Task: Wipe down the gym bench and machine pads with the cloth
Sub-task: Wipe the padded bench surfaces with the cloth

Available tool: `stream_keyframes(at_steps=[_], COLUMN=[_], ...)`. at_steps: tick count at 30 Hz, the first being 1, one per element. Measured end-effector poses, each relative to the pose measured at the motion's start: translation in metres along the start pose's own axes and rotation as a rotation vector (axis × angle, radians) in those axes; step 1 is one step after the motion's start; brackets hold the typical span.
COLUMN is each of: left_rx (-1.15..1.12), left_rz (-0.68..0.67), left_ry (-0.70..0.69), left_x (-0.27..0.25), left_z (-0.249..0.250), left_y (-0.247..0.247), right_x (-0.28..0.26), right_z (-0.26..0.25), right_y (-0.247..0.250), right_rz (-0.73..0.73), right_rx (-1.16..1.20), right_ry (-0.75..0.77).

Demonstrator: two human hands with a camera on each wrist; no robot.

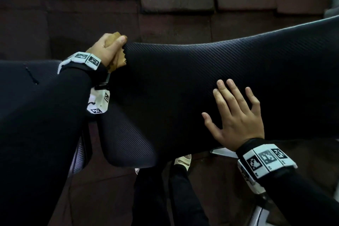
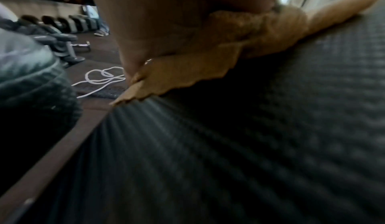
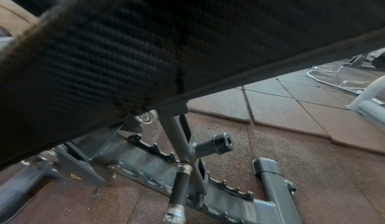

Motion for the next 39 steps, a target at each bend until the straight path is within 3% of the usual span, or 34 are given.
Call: stream_keyframes(at_steps=[6, 17, 23, 28, 39], left_rx=[-0.141, -0.288, -0.439, -0.427, -0.538], left_rz=[0.001, 0.132, 0.105, 0.102, 0.111], left_ry=[0.054, 0.196, 0.264, 0.392, 0.467], left_x=[-0.009, -0.022, -0.050, -0.073, -0.136], left_z=[-0.014, -0.059, -0.097, -0.131, -0.191], left_y=[0.002, -0.009, -0.023, -0.040, -0.076], right_x=[-0.001, -0.003, -0.002, -0.002, -0.002], right_z=[0.000, 0.000, 0.000, -0.001, -0.001], right_y=[-0.001, -0.004, -0.004, -0.002, -0.001], right_rz=[0.014, 0.027, 0.036, 0.037, 0.019], right_rx=[-0.007, -0.011, -0.001, 0.011, 0.041], right_ry=[0.003, -0.001, 0.003, -0.010, -0.014])
Point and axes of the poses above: each hand's wrist, its own x-axis towards the middle knuckle, its own y-axis out of the back of the hand, z = x × y, the point moved 3 cm from there along x, towards the middle knuckle, and after that the axes turned 14 degrees about y, right-handed, at the moved point
